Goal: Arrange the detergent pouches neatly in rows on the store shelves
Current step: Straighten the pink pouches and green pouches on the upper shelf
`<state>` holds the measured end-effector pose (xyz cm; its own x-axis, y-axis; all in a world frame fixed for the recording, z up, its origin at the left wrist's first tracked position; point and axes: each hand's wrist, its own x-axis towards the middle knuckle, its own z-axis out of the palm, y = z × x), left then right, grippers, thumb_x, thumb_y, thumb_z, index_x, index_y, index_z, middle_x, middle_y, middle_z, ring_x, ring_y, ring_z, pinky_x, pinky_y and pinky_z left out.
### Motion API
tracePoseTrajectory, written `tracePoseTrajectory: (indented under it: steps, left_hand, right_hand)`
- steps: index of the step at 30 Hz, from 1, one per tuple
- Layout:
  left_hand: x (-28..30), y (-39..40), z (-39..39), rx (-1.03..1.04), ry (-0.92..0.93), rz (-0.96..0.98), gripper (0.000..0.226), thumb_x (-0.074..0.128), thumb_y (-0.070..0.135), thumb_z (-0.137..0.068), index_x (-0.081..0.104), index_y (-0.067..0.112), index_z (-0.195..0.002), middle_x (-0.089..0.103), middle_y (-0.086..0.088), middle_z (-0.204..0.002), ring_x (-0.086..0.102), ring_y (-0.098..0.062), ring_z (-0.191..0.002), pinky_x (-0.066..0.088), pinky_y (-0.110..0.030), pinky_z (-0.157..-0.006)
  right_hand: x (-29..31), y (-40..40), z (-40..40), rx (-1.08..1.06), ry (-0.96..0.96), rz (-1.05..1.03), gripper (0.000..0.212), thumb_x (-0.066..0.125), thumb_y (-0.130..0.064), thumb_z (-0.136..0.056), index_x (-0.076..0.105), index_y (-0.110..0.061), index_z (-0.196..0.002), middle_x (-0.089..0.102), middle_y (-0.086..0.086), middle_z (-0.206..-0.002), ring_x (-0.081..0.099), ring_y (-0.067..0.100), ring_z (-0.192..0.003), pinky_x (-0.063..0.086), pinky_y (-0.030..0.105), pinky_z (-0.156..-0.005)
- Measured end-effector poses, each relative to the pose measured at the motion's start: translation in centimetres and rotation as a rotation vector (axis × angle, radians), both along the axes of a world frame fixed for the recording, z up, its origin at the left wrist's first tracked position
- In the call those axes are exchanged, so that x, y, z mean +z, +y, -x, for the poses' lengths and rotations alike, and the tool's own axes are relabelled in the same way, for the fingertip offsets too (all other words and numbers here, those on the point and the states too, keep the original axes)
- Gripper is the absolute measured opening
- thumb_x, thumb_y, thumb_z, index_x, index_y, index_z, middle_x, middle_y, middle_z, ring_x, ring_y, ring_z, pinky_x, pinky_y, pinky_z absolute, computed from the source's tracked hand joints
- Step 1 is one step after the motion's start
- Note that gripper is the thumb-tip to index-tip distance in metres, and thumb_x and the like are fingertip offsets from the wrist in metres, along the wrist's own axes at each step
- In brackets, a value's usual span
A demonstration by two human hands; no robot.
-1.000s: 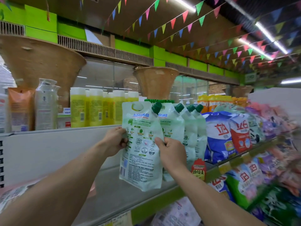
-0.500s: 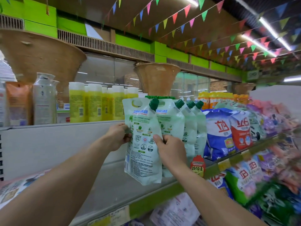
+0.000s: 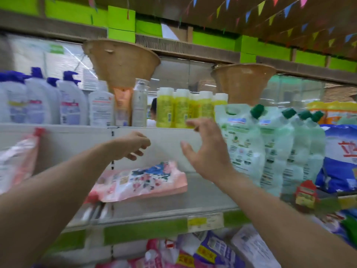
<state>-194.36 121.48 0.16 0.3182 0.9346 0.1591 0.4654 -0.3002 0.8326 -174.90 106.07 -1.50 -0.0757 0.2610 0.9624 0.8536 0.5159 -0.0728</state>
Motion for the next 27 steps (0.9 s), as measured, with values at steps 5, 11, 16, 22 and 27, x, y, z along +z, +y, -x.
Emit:
tracePoseTrajectory:
  steps: [5,11,16,22,27]
  left_hand:
    - [-3.5,0.7,8.0,0.202,0.313,0.056,0.026,0.054,0.025,-0.089,0.060,0.005,-0.105,0.052,-0.009,-0.089,0.050,-0.022,-0.073,0.041,-0.025,-0.056]
    - [-5.5,-0.1,10.3,0.233,0.450,0.215,0.016,0.056,0.022,-0.086,0.059,0.009,-0.077,0.047,-0.007,-0.063,0.042,-0.019,-0.043,0.031,-0.021,-0.045]
    - [-6.5,1.2,10.5,0.192,0.041,0.412,0.006,0.063,0.002,-0.079,0.060,0.004,-0.083,0.053,-0.010,-0.070,0.048,-0.019,-0.053,0.041,-0.026,-0.052]
    - [-1.1,-0.2,7.1,-0.006,-0.326,0.403,0.028,0.040,0.004,-0.091,0.041,0.012,-0.063,0.042,0.003,-0.040,0.035,-0.006,-0.029,0.029,-0.013,-0.034]
    - [6.0,-2.5,3.7,-0.083,-0.672,0.251,0.019,0.035,-0.004,-0.090,0.043,0.007,-0.077,0.049,-0.006,-0.063,0.046,-0.010,-0.038,0.040,-0.017,-0.034]
  right_hand:
    - [-2.9,2.5,5.9,-0.031,-0.418,0.523,0.041,0.066,-0.040,-0.078,0.062,-0.023,-0.115,0.057,0.001,-0.119,0.049,0.022,-0.117,0.046,0.039,-0.095]
    - [-5.7,4.1,9.2,-0.236,-0.723,0.693,0.031,0.055,-0.026,-0.080,0.063,-0.015,-0.108,0.056,0.007,-0.112,0.051,0.027,-0.109,0.047,0.038,-0.079]
    - [-6.3,3.7,9.7,-0.323,-0.799,0.609,0.025,0.051,-0.017,-0.084,0.060,-0.008,-0.105,0.055,0.010,-0.111,0.051,0.030,-0.105,0.045,0.038,-0.073]
    - [-6.0,3.2,8.9,-0.375,-0.705,0.452,0.032,0.080,-0.038,-0.061,0.063,-0.012,-0.073,0.065,0.005,-0.075,0.062,0.023,-0.069,0.046,0.026,-0.052]
    - [-3.8,2.6,6.7,-0.487,-0.416,0.218,0.017,0.061,-0.033,-0.081,0.067,-0.018,-0.078,0.057,0.003,-0.050,0.054,0.027,-0.043,0.028,0.026,-0.037]
